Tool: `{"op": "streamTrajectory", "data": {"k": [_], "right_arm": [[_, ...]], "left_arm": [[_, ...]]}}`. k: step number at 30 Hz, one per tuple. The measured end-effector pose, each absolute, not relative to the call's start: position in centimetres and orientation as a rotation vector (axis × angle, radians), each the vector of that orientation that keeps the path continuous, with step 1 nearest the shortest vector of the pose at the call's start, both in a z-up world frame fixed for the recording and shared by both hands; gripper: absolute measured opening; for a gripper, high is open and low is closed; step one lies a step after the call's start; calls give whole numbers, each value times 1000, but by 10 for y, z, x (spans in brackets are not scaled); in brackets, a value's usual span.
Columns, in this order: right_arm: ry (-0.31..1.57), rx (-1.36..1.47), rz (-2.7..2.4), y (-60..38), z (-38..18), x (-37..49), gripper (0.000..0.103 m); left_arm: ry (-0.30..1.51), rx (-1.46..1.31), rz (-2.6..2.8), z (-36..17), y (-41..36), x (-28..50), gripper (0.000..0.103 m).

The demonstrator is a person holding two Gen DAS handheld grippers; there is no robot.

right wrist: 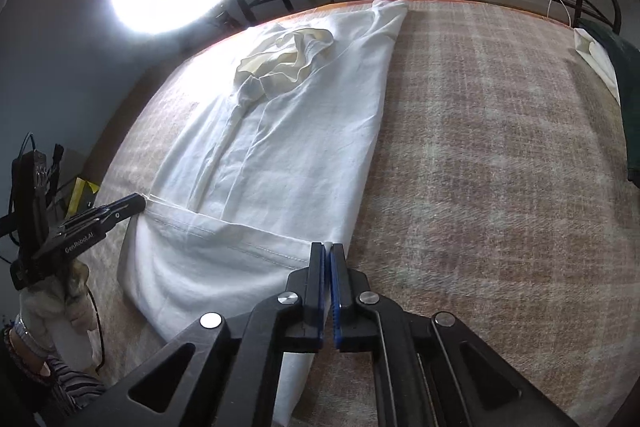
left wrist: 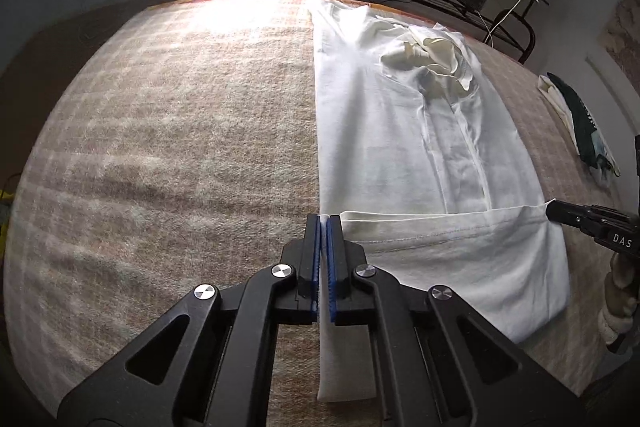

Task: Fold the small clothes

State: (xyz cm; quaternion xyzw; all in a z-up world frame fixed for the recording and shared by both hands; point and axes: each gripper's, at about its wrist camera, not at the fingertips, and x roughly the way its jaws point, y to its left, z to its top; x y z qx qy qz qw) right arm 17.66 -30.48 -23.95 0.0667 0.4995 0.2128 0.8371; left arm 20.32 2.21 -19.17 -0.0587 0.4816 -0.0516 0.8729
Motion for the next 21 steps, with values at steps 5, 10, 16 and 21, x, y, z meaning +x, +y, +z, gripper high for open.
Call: {"op": "streamTrajectory", "data": {"k": [5,10,16,21], "right_arm": [[1064,108,406,-304,-239,176,0],[1037,151,370,-320,-230,177,16],[997,216,382,-334,-219,183,21],[978,265,403,-341,-210,201,28]], "left_arm": [[977,-84,-98,-179,20,201,1],[958,-115,-97,-169,27,207,1],[950,-126,-129,-158,22,222,1],[963,-154,-160,-153,20,252,22]]}}
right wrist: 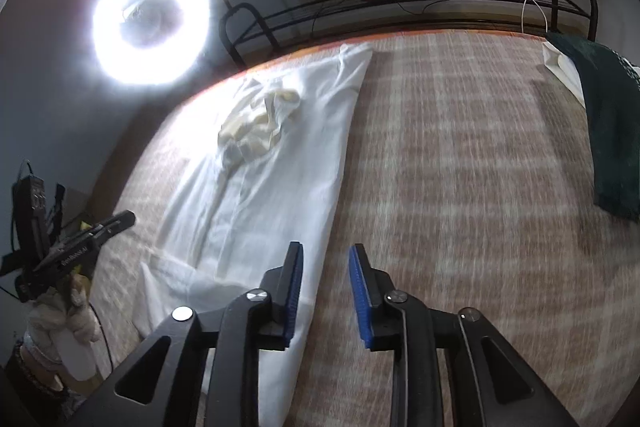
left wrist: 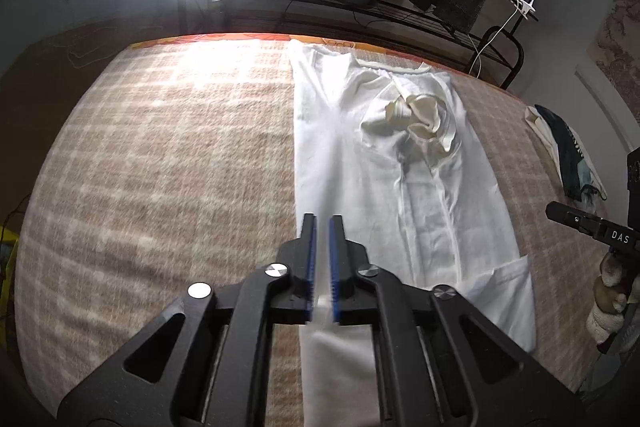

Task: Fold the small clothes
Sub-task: 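Move both open grippers to the collar end of the white shirt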

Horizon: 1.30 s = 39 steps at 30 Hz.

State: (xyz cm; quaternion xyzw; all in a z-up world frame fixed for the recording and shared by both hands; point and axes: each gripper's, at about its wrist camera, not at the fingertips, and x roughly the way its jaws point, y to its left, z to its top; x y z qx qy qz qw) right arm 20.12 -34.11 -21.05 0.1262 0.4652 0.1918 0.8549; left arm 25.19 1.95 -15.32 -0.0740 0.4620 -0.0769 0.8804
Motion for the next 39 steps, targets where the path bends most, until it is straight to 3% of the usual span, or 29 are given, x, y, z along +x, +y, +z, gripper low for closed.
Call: {"op": "streamTrajectory", "data": {"k": [2,19,31,34,36,39], "right_arm": [[967,299,408,-346,-207,214,31],[910,371,445,-364,-215,371,31],[971,368,477,-344,-250,464,32],[960,334,497,-336,-248,467,22],[955,291,487,-329,-246,469,3],[918,196,433,-318,-234,473,2]], "left_arm": [[946,-184,-167,-150,23,264,42],[929,-251,-167,-174,50,408,43],[937,-296,-189,-201,51,459,43],[942,-297,-192,-208,48,464,43],[941,-290,-195,-209,45,466,43],[926,-286,-200,-205,43,468,43]]}}
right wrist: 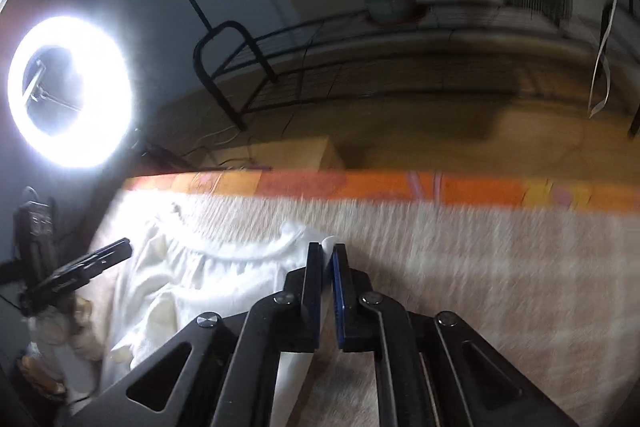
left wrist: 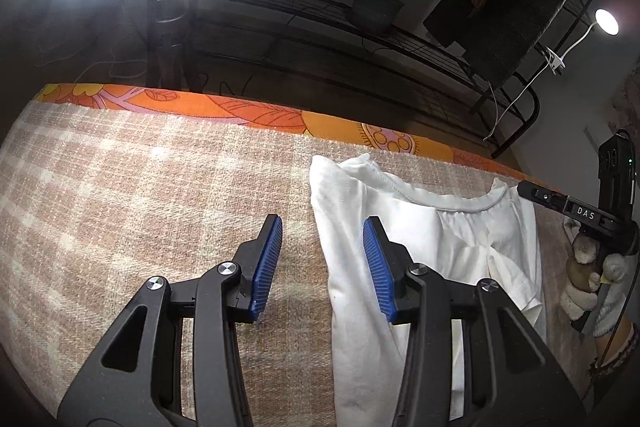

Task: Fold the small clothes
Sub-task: 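Move both open grippers to the collar end of the white shirt, then grasp the collar end of the shirt with both grippers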

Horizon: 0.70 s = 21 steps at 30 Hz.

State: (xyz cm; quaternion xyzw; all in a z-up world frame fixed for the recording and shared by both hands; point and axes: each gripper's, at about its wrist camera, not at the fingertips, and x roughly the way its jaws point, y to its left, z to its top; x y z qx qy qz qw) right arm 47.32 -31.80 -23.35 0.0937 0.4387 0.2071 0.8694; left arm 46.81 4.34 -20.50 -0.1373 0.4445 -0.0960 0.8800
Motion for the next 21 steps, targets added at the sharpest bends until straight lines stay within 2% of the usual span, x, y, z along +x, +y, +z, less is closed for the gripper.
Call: {"op": "streamTrajectory", "data": {"k": [2,5,6,7,8,14,17,19,20,21], "right_arm": [[906,191,431,-317,-229,475,2],[895,213,442,-323,-227,474,12],[896,246,456,-329,-229,475,33],[902,295,473,-336,-231,474,41],[906,342,482,-343,-234,474,43],[960,388,524,-350,-252,472,42],[964,405,544,-347,-253,474,37],[970,401,552,-341,-254,475,30],[972,389,553,-338,-253,475,27],[974,374,558,-334,-252,474,18]], "left_arm": [[925,-281,-197,-203,40,475,43],[928,-290,-212,-201,37,483,43],[937,-297,-221,-202,35,487,43],[943,-302,-225,-202,35,489,43],[951,-309,-228,-204,32,493,43],[981,-327,-210,-215,23,508,43],[978,-299,-216,-215,16,513,43],[977,-281,-213,-215,10,515,28],[982,-262,-207,-216,8,515,6],[982,-248,-201,-218,5,516,6]]}}
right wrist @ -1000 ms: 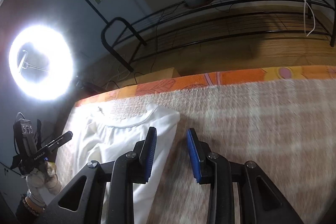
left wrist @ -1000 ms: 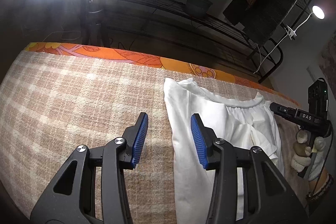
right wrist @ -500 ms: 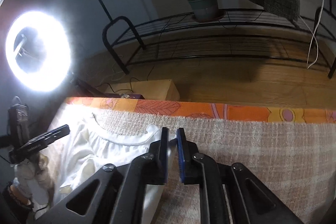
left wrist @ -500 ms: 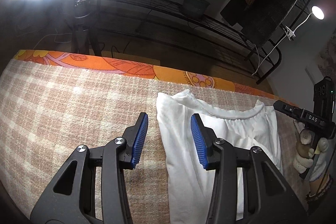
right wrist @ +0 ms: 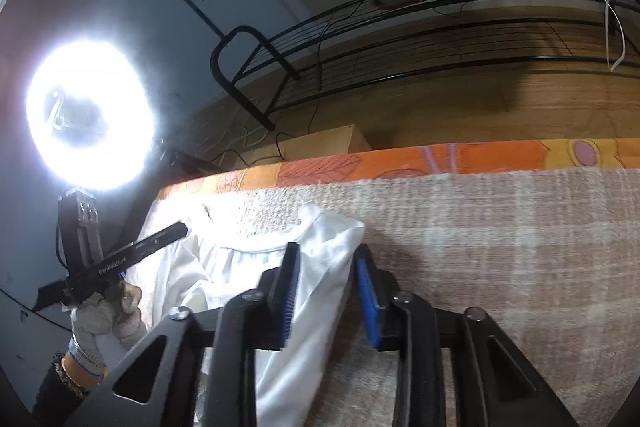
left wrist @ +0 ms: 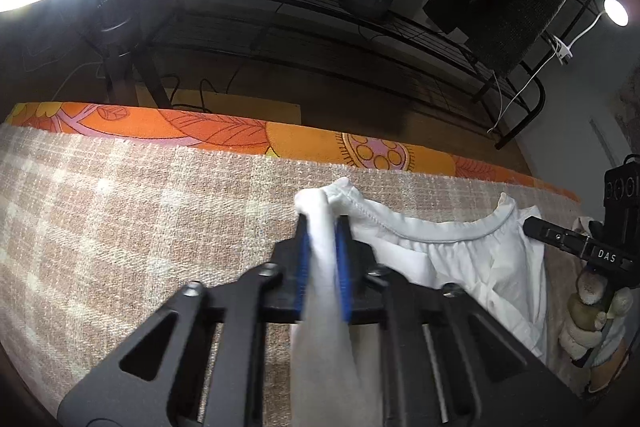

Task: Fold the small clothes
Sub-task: 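Grasp the collar end of the shirt with both grippers, then fold the collar end over onto the hem, then open both grippers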

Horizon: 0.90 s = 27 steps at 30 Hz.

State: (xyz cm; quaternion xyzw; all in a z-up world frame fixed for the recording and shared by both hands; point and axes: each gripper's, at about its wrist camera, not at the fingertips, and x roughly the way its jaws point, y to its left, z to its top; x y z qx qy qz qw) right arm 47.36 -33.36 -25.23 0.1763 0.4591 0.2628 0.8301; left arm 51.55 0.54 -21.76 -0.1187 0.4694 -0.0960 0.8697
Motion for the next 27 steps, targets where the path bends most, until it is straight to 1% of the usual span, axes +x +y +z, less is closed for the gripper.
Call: {"op": "streamTrajectory", "data": {"k": [1,2,4,5,10,19,27], "right_arm": [[976,352,558,-329,-251,473,14],[976,323,549,-325,-249,472,7],[963,285,542,-319,-243,469,3],[953,280,544,-318,-240,466,2],[898,282,539,-320,-218,451,1],[839,237,542,-315,-167,407,0],[816,171,553,-301,-136,351,0]], "left_arm": [[965,-235,-205,-216,2,514,5],[953,-227,-208,-213,2,511,5],[914,-208,-216,-206,-2,503,4],[905,-205,-217,-202,-3,500,4],[867,-230,-224,-178,1,480,3],[796,-185,-256,-122,-8,421,3],[770,-168,-274,-97,-5,359,3]]}}
